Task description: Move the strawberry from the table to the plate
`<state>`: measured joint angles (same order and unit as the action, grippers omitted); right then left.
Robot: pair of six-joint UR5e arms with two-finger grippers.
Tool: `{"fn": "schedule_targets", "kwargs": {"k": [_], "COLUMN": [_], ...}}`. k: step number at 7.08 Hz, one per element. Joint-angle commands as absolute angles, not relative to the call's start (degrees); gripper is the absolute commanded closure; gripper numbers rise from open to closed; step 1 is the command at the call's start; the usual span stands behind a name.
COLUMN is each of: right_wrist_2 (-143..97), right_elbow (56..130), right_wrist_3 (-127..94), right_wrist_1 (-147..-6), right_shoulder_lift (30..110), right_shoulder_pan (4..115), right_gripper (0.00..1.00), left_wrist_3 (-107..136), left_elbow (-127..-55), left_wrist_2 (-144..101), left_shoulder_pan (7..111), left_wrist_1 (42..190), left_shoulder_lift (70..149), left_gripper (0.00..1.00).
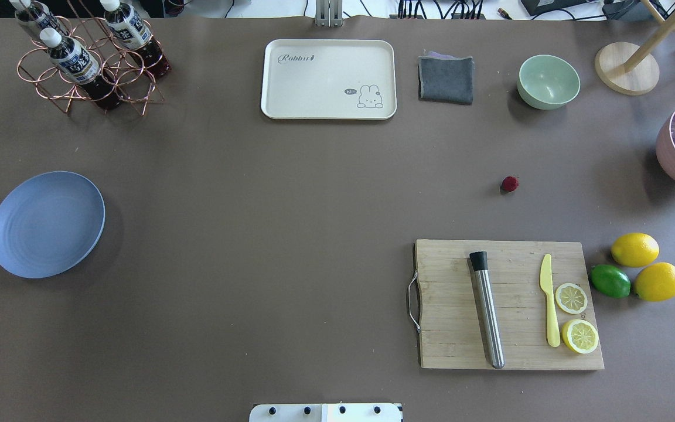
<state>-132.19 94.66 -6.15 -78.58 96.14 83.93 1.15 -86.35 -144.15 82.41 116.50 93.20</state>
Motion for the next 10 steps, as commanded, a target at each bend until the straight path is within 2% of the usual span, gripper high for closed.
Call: {"fn": "schedule_targets", "kwargs": {"k": [1,5,8,9,10], "right_wrist_2": [-132.2,-132.3,-132.2,-132.2,-132.2], "right_elbow": [94.7,94.7,94.7,94.7,94.7], "right_wrist_3": [-6.2,-6.1,-6.1,-6.1,-6.1], "right_wrist_1": [-78.6,-78.6,-78.6,-78.6,-78.6], "right_shoulder_lift": [96.2,96.2,96.2,96.2,96.2], "right_shoulder_pan": [83.9,83.9,83.9,83.9,83.8], "right_gripper": [0.0,0.0,0.0,0.0,0.0], "left_wrist_3": [12.3,26.9,29.8,29.8,29.9], "left_elbow": [-79.4,-73.5,-73.4,-73.0,-73.1], "left_wrist_2": [-141.4,-132.3,-131.2,-131.3,-131.4], "left_shoulder_pan": [77.6,64.5,62.0,62.0,62.0], "left_wrist_1": [129.2,149.8,152.4,153.4,153.8], "left_shoulder_lift": [93.9,91.7,91.4,91.3,91.3], "left_gripper": [0.02,0.02,0.06,0.13,0.31]}}
